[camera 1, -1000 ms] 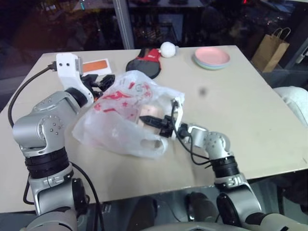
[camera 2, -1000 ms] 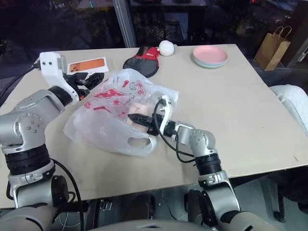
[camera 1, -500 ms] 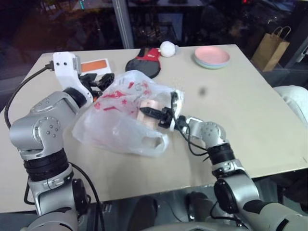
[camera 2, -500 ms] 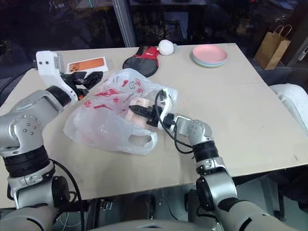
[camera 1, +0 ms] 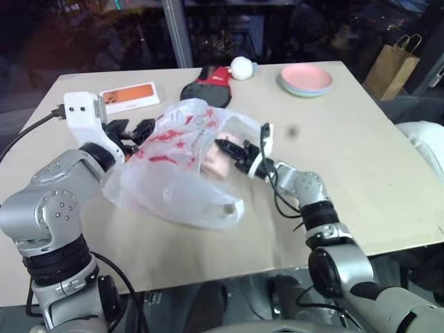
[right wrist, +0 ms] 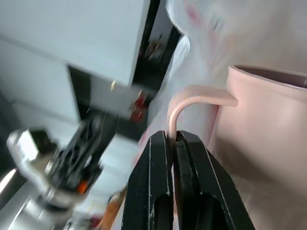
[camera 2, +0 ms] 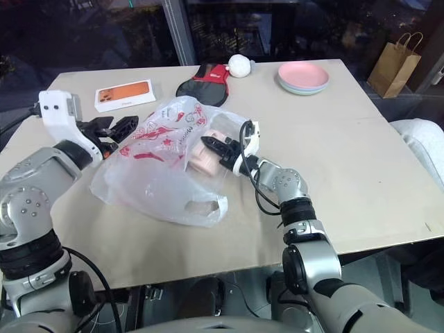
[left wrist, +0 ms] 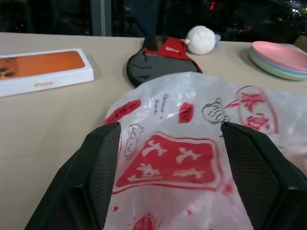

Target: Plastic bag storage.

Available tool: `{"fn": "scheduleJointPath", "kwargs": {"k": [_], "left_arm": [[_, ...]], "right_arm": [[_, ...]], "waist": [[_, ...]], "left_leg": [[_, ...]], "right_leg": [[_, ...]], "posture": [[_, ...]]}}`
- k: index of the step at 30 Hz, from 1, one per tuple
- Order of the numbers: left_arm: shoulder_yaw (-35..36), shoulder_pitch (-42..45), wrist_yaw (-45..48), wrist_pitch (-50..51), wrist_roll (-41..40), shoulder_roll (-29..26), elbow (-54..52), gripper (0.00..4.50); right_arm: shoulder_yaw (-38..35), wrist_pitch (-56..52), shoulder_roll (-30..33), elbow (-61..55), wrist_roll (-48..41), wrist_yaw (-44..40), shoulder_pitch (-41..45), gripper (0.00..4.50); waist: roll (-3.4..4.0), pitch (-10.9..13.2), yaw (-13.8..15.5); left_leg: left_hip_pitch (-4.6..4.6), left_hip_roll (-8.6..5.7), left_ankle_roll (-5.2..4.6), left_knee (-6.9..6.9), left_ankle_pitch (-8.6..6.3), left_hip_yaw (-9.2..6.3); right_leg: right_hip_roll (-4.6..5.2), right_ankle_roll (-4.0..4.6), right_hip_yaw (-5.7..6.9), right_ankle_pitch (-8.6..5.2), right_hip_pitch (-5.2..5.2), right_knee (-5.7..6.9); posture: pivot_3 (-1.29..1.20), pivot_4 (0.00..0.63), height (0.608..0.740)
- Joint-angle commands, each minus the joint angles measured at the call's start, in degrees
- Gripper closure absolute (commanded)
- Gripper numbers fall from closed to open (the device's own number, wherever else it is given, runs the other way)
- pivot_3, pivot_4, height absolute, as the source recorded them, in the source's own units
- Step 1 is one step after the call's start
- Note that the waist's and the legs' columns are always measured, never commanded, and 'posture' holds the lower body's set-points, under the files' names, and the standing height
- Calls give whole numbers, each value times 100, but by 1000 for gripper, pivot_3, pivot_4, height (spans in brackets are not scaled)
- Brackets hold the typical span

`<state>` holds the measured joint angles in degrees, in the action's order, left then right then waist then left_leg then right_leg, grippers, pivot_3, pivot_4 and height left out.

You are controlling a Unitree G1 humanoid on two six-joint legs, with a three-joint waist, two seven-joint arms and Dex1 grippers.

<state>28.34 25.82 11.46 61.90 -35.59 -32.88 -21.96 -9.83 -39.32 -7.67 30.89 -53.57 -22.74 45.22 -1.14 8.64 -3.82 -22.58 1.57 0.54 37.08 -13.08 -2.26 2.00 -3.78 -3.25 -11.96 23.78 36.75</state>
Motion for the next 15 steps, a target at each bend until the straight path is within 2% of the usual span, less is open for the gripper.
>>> {"fn": "scheduleJointPath", "kwargs": {"k": [1, 4, 7, 12, 15], "left_arm": [[-114, -19, 61, -160, -8, -37, -204, 1071], [-384, -225, 442, -119, -169, -178, -370, 1071], [-466, -326, 645, -108, -319, -234, -512, 1071], [-206, -200, 527, -141, -398, -247, -438, 1071], [43, -224, 433, -80, -493, -238, -489, 1071]], "right_arm": [[-12, 225, -840, -442, -29, 282, 70, 4421], [77, 89, -897, -569, -128, 364, 10, 4421], [300, -557, -1211, -334, -457, 17, 104, 4421], [302, -1098, -1638, 198, -1076, -277, 335, 4421], [567, -1212, -1700, 372, -1044, -362, 314, 4421]], "waist": [[0, 6, -7], [0, 21, -18], [-4, 29, -24], [-8, 37, -13], [-10, 39, -22]], "left_leg": [[-3, 0, 0, -1, 0, 0], [-13, 0, 0, -10, 0, 5], [-22, 0, 0, -25, 0, 9], [-21, 1, 0, -41, 0, 9], [-21, 1, 0, -41, 0, 11]], "right_leg": [[0, 0, 0, 0, 2, 0], [0, 17, -6, 10, 15, -5], [0, 23, -10, 11, 29, -12], [0, 32, -8, 7, 34, -14], [1, 30, -8, 6, 34, -17]], "posture": [[0, 150, 740], [0, 150, 740], [0, 150, 740], [0, 150, 740], [0, 150, 740]]}}
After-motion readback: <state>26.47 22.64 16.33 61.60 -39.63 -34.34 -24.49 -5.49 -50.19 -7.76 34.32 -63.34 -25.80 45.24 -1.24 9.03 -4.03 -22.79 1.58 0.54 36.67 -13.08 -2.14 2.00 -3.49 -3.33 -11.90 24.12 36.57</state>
